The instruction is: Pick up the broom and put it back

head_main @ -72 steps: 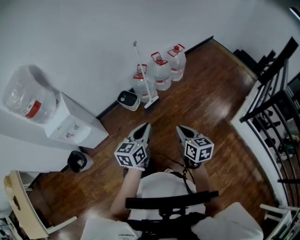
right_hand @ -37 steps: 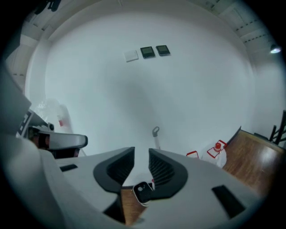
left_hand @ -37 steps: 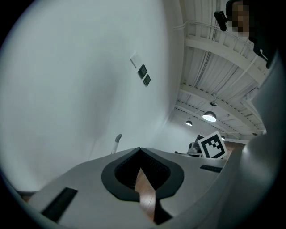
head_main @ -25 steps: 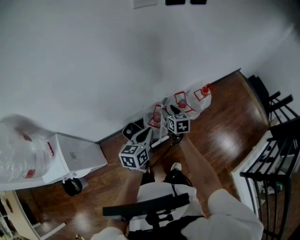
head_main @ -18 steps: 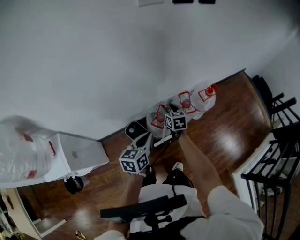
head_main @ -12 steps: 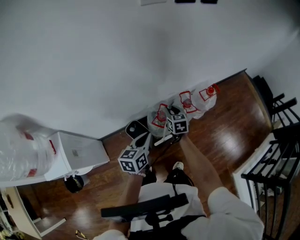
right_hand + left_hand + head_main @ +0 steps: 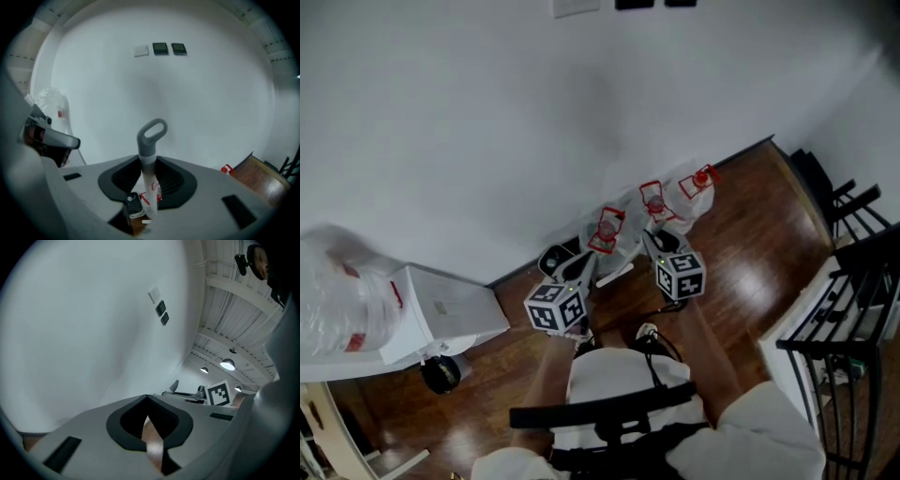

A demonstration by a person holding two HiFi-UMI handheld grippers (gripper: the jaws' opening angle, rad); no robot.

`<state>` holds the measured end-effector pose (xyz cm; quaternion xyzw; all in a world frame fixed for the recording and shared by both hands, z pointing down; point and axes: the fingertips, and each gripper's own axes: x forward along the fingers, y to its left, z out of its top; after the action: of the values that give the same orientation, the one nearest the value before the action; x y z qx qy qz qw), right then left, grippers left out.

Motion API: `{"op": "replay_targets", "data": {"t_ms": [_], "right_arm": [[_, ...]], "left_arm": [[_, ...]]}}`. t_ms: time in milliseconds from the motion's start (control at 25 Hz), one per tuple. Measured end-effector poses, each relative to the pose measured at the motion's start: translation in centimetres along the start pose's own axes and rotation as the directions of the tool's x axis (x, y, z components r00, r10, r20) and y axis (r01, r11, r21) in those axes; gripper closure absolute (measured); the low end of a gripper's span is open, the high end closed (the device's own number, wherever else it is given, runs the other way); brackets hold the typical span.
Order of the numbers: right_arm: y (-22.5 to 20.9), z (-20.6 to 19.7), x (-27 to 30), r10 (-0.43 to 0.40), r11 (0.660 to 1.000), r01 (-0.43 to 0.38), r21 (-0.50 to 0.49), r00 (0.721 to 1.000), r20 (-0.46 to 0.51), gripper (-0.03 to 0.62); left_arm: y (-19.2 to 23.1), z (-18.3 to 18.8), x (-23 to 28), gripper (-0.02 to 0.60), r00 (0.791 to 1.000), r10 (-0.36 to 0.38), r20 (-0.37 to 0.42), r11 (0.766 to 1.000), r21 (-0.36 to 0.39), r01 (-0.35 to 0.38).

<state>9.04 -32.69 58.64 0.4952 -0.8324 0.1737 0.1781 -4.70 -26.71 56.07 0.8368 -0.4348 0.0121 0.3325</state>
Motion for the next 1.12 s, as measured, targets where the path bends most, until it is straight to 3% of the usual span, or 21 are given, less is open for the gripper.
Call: {"op": "replay_targets", "data": {"t_ms": [200, 360, 680, 1120], "right_arm": [[0.6, 9.1, -5.9, 0.037, 0.998, -0.028, -0.058, 0.986, 0.161, 0.465], [0.4, 13.3, -8.6, 0.004, 0.998, 0.008, -0.062, 0.983, 0.186, 0.465], [0.2, 15.3, -11.4, -0.043, 0.996, 0.063, -0.07, 0.964, 0.264, 0.465], [-0.1, 15.5, -12.1, -0.051, 0.996, 0.069, -0.063, 0.964, 0.261, 0.465]], "left_arm": [[-3.2, 2.9, 0.6, 0.595, 0.999, -0.039, 0.033, 0.995, 0.096, 0.035], [-5.3, 5.2, 0.8, 0.595, 0.996, -0.039, 0.082, 0.988, 0.151, 0.026], [-7.1, 8.0, 0.4, 0.595, 0.988, -0.052, 0.147, 0.987, 0.158, 0.028], [-7.2, 6.6, -0.6, 0.595, 0.991, -0.045, 0.128, 0.988, 0.15, 0.025]]}}
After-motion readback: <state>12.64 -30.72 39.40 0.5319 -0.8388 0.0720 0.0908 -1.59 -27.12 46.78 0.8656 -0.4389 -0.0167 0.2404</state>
